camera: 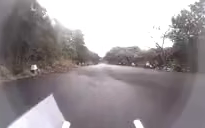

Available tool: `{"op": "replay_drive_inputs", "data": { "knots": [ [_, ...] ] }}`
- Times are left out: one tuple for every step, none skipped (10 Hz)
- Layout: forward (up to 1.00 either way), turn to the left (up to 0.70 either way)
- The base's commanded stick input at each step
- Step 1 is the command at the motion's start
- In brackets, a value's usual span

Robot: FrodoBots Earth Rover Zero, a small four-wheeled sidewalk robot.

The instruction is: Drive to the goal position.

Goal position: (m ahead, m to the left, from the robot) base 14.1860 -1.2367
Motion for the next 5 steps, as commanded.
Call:
{"op": "replay_drive_inputs", "data": {
  "knots": [
    [1.0,0.0],
    [1.0,0.0],
    [1.0,0.0],
    [1.0,0.0],
    [1.0,0.0]
  ]
}}
